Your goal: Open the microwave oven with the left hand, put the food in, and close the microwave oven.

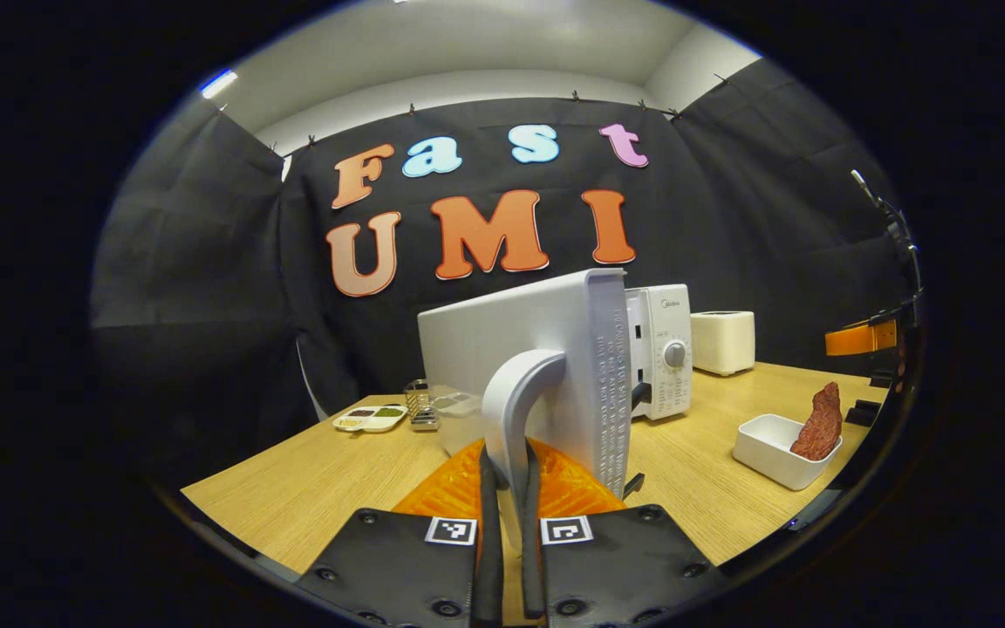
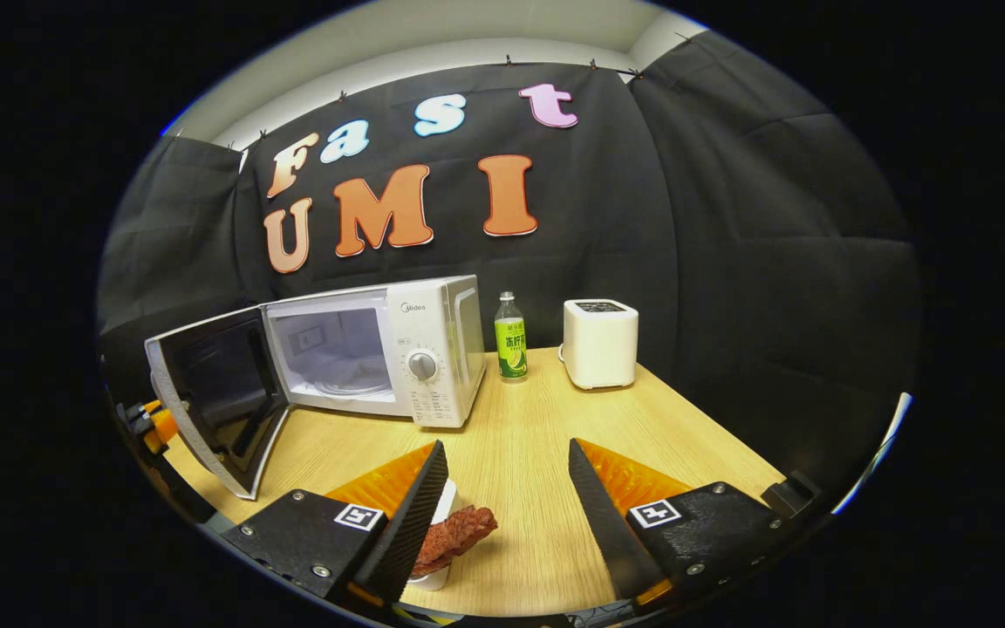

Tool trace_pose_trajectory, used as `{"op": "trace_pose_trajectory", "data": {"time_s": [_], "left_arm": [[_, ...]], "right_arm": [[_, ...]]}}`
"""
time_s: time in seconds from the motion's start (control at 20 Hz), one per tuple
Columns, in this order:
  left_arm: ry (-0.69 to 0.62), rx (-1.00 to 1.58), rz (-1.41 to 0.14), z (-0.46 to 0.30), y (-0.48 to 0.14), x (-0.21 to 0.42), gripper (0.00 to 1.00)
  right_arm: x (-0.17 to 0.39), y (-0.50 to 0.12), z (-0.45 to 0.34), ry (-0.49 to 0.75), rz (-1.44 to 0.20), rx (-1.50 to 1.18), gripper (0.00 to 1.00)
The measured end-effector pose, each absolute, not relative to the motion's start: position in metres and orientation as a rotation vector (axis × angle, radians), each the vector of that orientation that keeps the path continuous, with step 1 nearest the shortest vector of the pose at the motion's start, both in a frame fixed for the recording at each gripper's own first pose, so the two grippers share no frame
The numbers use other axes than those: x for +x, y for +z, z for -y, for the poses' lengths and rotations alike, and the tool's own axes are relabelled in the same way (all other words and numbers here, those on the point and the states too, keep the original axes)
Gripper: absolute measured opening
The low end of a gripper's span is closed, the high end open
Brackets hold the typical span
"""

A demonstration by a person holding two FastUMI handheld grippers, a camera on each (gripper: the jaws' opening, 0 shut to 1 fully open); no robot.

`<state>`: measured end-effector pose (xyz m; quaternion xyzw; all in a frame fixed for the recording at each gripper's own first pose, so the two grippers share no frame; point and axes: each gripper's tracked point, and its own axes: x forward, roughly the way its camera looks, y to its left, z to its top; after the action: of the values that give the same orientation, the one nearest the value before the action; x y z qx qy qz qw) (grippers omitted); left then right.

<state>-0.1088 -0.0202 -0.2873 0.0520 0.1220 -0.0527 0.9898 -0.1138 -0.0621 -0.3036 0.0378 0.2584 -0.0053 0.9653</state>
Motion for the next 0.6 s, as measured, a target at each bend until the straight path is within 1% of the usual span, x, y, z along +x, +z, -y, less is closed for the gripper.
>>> {"op": "trace_pose_trajectory", "data": {"time_s": [0.35,0.6], "left_arm": [[-0.092,0.092,-0.24,-0.031,-0.287,-0.115,0.12],[-0.143,0.077,-0.239,-0.056,-0.287,-0.114,0.12]], "right_arm": [[-0.117,-0.307,0.042,-0.015,-0.534,0.057,0.87],[-0.118,-0.31,0.035,-0.026,-0.544,0.054,0.88]]}}
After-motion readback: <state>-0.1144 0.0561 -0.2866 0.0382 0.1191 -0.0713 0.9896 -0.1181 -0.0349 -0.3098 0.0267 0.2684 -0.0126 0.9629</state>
